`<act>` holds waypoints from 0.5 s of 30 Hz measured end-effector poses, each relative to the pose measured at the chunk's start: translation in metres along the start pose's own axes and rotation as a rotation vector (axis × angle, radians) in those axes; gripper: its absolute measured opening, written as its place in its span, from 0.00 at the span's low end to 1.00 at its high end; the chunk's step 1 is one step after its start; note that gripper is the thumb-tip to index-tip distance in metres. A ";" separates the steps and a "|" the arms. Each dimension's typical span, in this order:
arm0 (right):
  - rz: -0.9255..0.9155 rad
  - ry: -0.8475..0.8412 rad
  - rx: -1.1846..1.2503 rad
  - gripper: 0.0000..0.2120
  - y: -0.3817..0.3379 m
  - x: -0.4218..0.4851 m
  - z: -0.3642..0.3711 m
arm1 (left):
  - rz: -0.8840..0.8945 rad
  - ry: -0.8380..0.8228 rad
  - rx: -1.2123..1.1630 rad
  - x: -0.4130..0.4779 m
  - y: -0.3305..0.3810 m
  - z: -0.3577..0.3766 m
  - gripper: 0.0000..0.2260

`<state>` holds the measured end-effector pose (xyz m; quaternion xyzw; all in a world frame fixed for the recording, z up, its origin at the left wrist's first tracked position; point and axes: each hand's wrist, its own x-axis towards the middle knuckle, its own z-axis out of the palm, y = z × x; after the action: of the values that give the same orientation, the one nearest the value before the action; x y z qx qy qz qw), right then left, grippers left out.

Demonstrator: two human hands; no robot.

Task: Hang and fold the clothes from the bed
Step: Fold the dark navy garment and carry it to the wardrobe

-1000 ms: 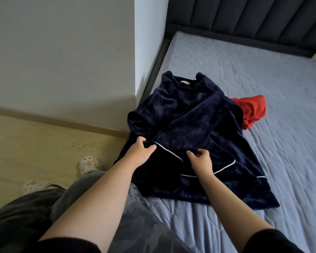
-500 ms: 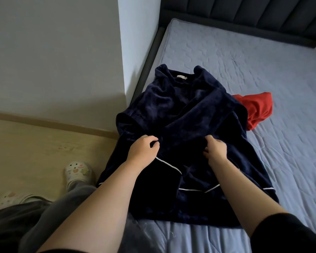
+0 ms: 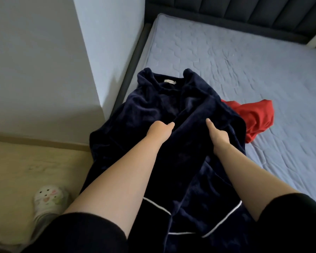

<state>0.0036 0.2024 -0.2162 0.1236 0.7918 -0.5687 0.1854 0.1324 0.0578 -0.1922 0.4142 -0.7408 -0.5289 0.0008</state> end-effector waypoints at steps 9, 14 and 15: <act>0.184 0.083 0.203 0.30 0.044 0.037 -0.018 | 0.028 0.170 0.018 0.033 -0.033 -0.001 0.15; 0.126 0.130 0.166 0.35 0.037 0.029 -0.013 | 0.201 0.343 0.296 0.007 -0.029 0.018 0.12; 0.123 0.123 0.150 0.36 0.035 0.026 -0.013 | 0.247 0.356 0.373 0.000 -0.031 0.020 0.18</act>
<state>-0.0077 0.2251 -0.2536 0.2202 0.7478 -0.6052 0.1614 0.1421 0.0702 -0.2254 0.4000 -0.8583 -0.2985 0.1190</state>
